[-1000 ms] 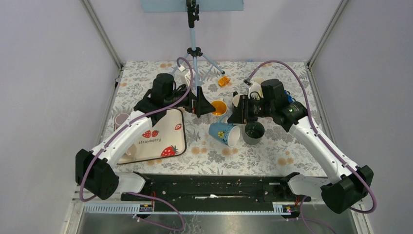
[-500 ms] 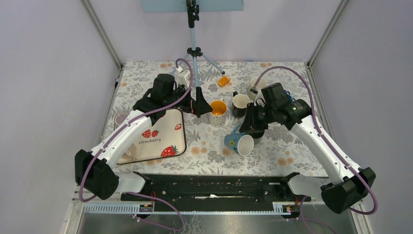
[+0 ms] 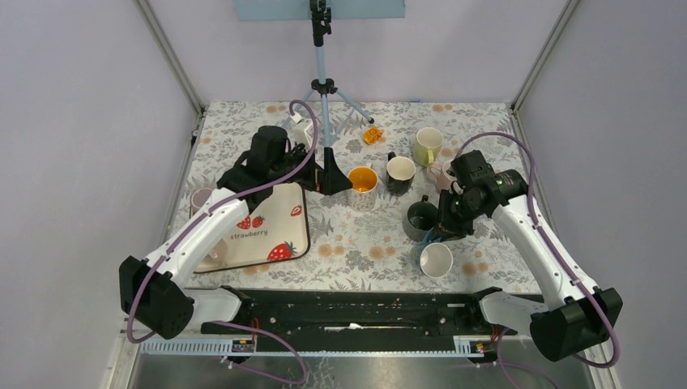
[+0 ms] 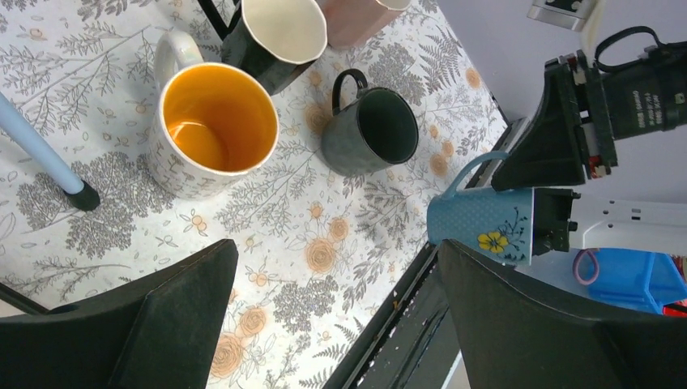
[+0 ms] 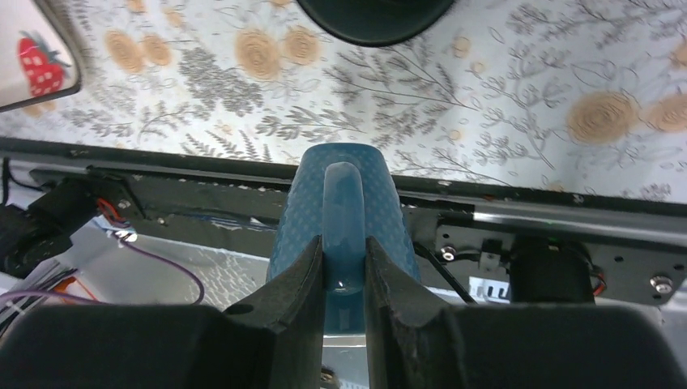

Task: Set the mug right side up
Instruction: Place the cup at the center of the board.

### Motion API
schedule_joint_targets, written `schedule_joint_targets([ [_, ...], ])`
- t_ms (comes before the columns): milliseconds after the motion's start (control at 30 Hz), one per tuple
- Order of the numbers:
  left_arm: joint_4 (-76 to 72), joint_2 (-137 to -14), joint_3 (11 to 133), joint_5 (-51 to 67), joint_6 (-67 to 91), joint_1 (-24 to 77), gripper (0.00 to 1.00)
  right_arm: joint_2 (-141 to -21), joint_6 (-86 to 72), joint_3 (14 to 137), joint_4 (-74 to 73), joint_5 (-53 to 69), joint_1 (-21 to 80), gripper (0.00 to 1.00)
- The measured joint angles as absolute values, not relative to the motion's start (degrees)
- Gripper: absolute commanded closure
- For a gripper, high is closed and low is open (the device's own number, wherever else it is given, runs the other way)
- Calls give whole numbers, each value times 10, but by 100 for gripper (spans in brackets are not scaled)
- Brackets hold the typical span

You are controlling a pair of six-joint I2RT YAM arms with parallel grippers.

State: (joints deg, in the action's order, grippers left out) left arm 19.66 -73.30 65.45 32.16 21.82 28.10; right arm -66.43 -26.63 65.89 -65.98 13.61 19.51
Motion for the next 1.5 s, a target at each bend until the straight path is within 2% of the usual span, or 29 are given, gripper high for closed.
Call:
schedule_joint_targets([
  [533,191,-690,612,329,249,302,1,-708,-243,618,-689,79,62,100],
  [1033,183,-667,612,328,256,350,1,-891,-203,722,-640,114,-119,100],
  [1267,179,-667,605,330,264,352,1,-984,-197,762,-631,158,-179,100],
  [1500,175,-667,603,334,271,352,1,-1052,-194,847,-651,150,-213,100],
])
